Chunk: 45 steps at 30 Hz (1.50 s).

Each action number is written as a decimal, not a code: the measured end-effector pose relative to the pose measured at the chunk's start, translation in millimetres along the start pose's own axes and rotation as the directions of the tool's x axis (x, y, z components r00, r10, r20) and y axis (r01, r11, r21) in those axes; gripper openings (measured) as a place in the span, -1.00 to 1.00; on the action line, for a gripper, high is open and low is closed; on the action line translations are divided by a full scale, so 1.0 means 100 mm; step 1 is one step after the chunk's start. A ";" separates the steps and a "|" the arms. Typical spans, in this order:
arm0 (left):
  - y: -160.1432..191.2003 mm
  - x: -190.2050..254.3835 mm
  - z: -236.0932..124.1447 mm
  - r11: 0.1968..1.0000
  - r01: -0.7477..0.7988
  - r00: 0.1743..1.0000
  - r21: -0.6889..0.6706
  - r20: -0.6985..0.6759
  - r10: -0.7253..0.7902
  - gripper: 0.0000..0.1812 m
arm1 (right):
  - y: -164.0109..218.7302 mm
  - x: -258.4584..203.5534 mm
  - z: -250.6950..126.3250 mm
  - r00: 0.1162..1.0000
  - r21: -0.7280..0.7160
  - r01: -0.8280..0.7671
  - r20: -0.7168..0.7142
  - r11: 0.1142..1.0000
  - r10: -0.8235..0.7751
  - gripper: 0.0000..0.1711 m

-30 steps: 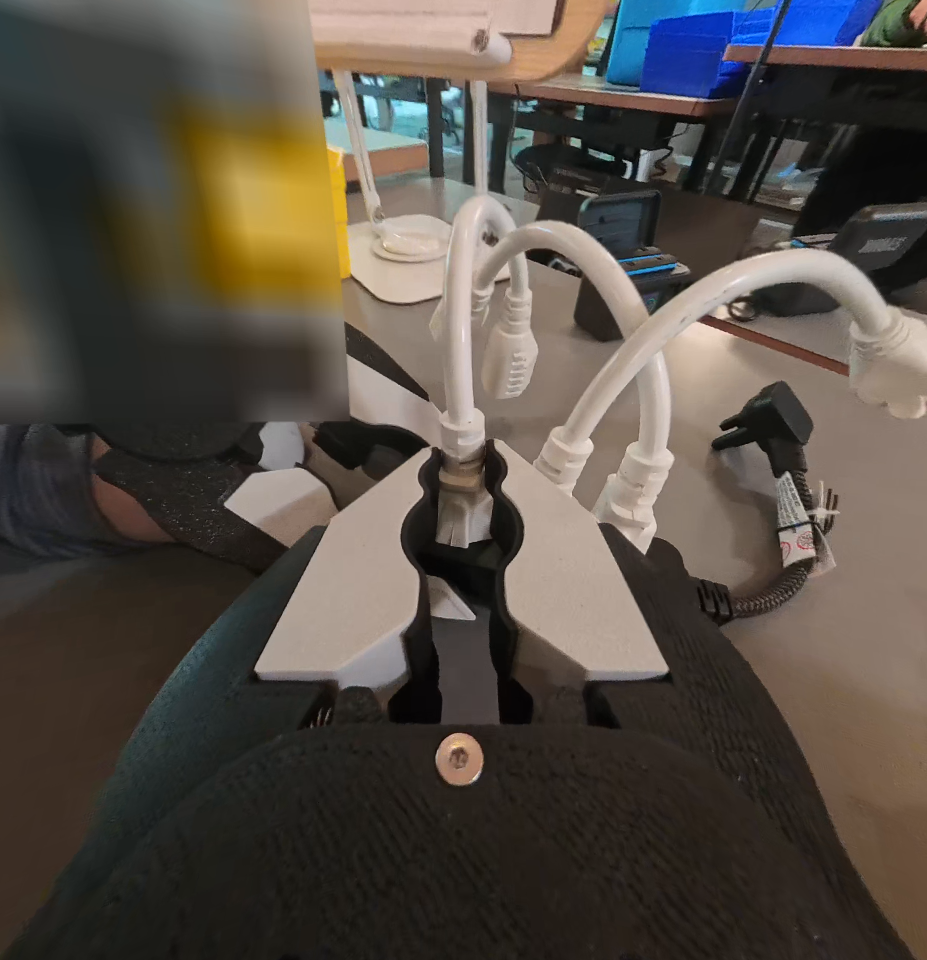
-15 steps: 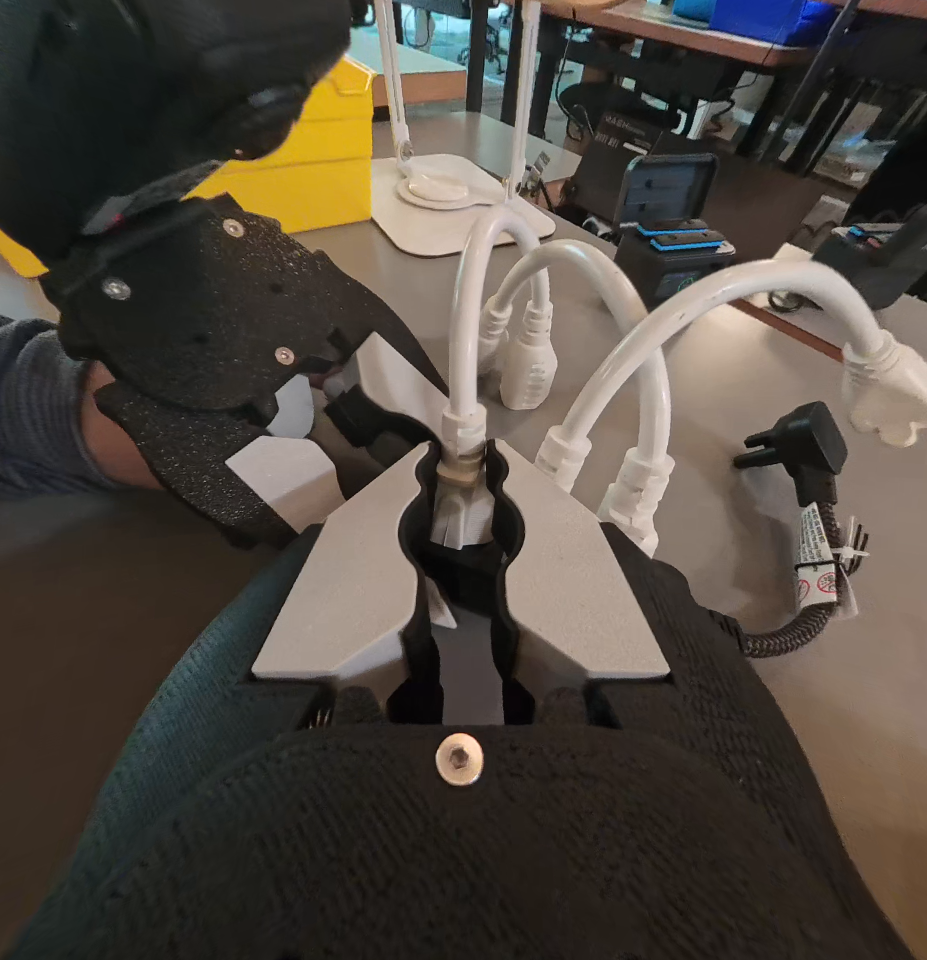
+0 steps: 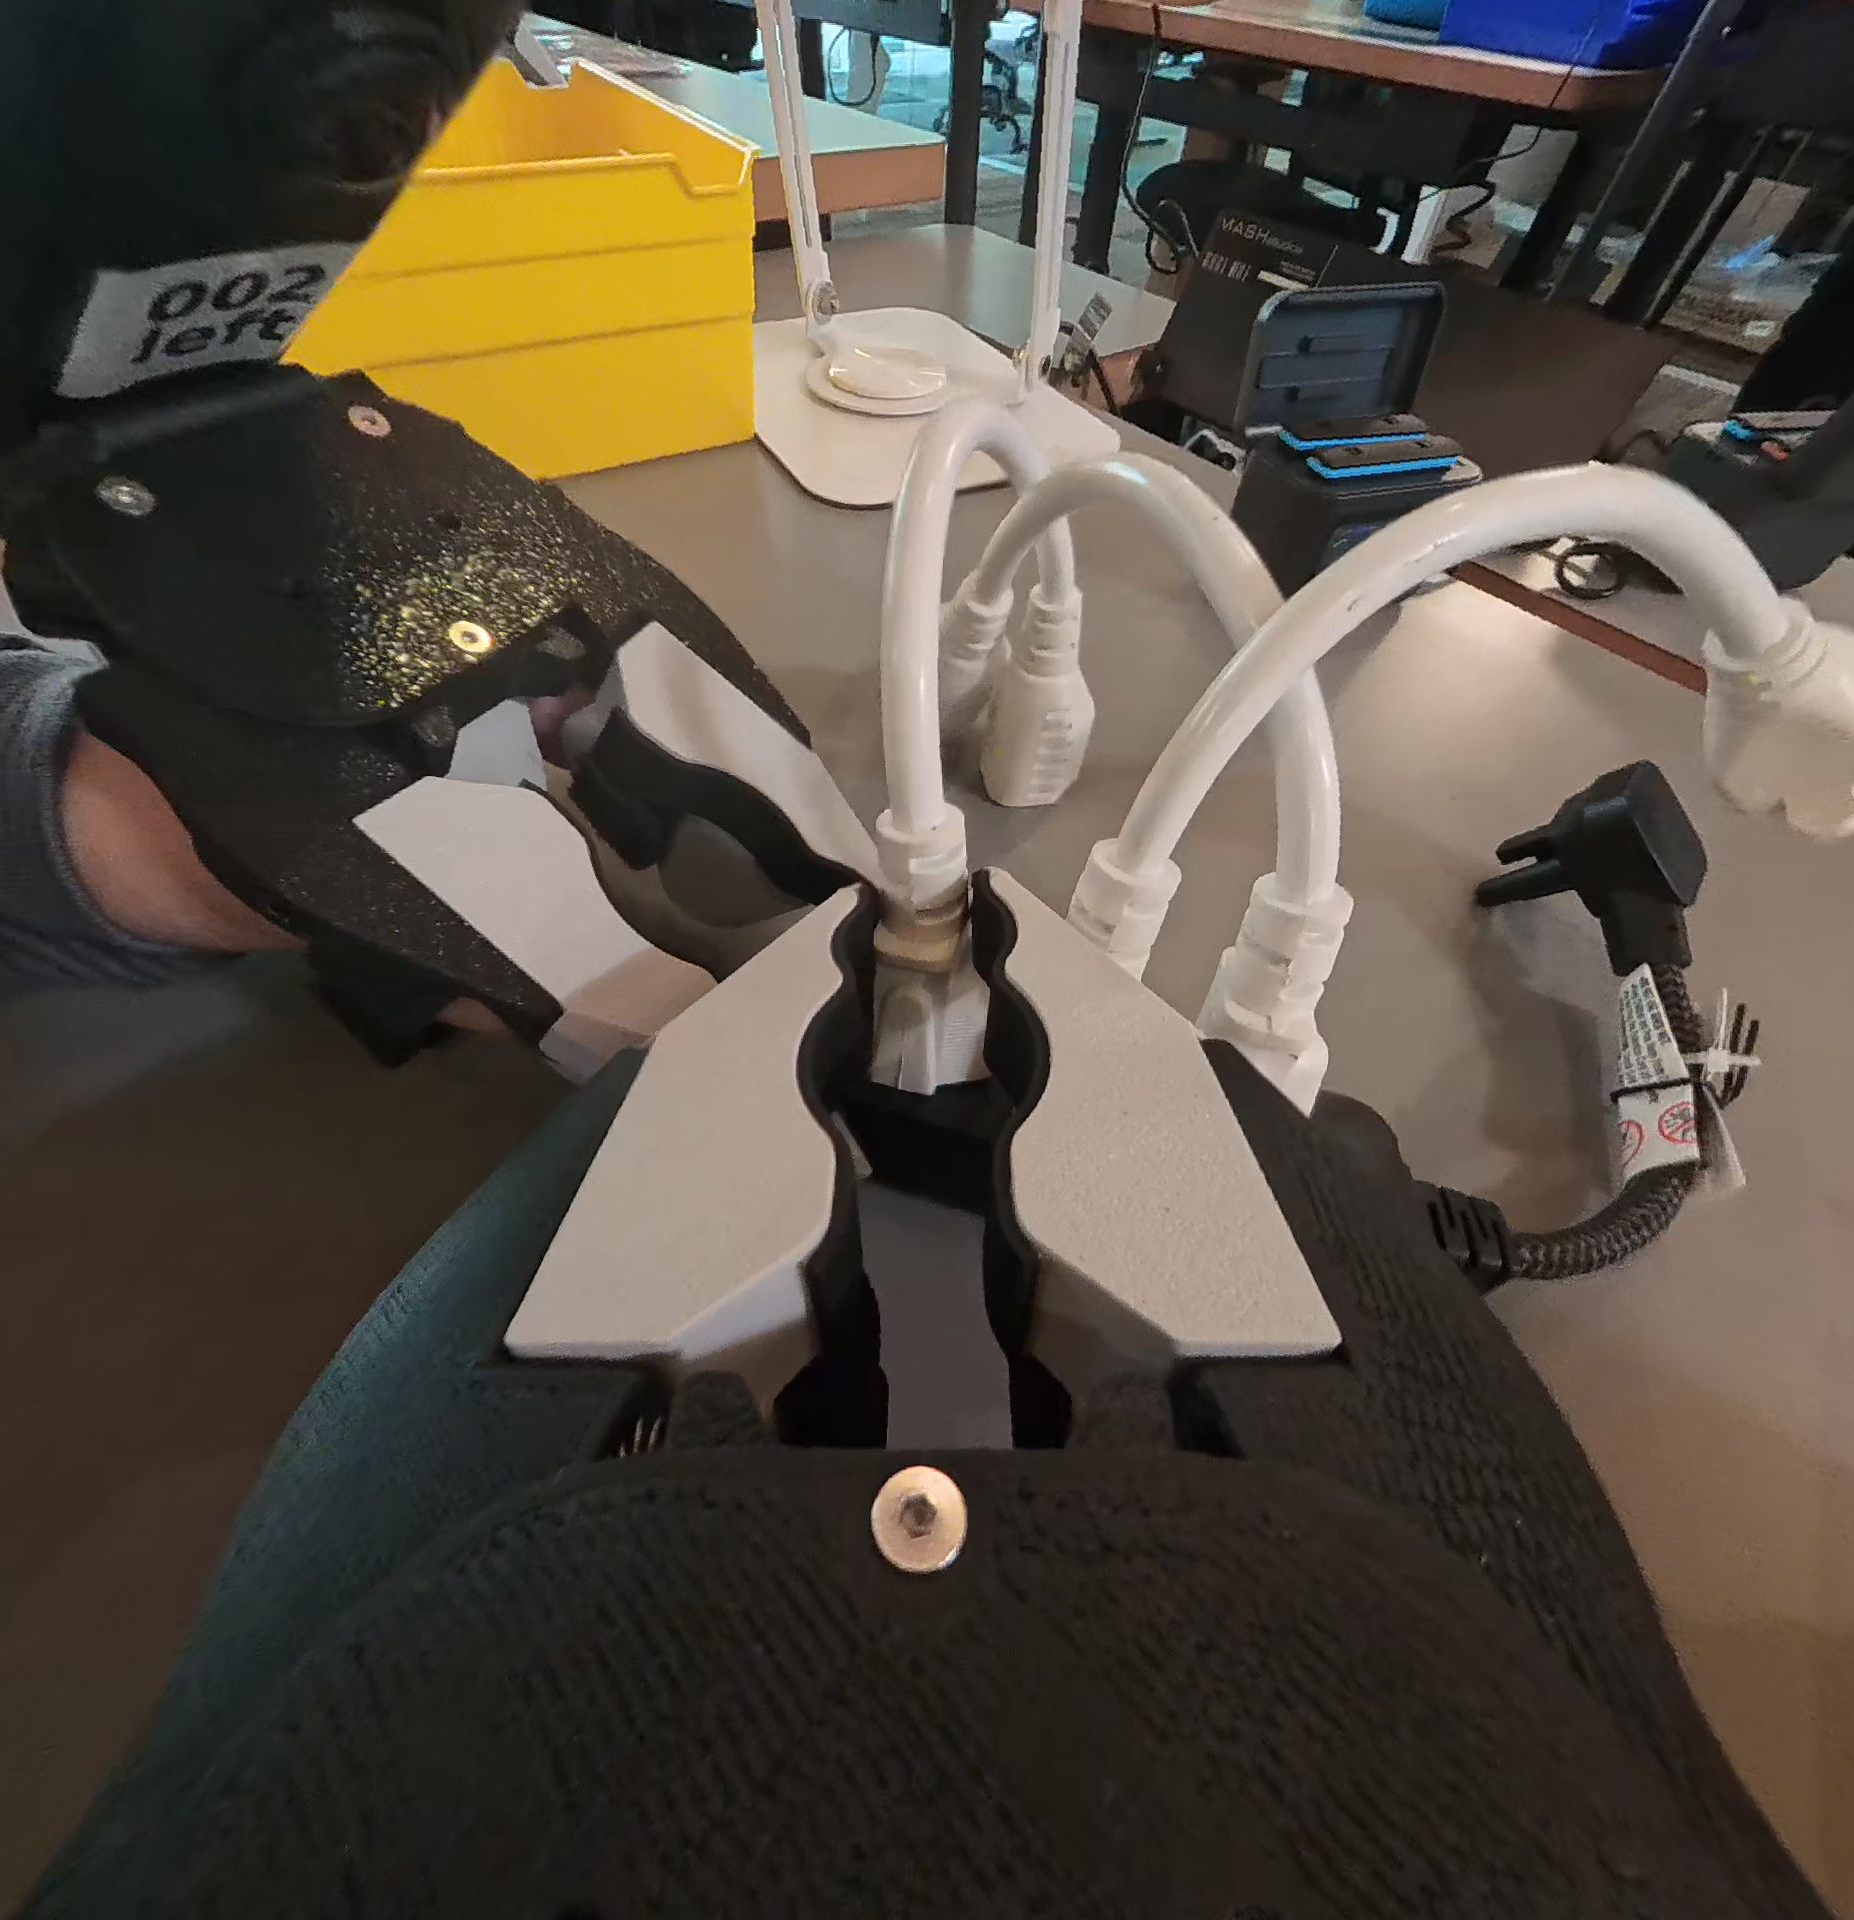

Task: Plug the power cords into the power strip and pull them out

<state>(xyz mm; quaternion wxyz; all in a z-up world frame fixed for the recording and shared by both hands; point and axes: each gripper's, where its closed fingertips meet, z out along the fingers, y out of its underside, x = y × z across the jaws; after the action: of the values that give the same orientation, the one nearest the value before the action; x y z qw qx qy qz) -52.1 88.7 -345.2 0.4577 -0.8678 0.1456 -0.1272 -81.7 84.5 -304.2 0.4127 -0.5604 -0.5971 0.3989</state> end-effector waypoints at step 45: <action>-0.01 0.14 0.14 0.999 0.039 0.999 -0.035 -0.001 -0.039 -0.54 | 0.05 0.08 -0.22 0.976 0.044 -0.052 -0.209 0.998 0.060 -0.86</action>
<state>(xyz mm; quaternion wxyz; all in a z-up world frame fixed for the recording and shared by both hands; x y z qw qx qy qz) -33.9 94.3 -351.1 0.4396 -0.8783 0.1312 -0.1345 -59.2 93.3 -301.1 0.4730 -0.6079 -0.5262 0.3603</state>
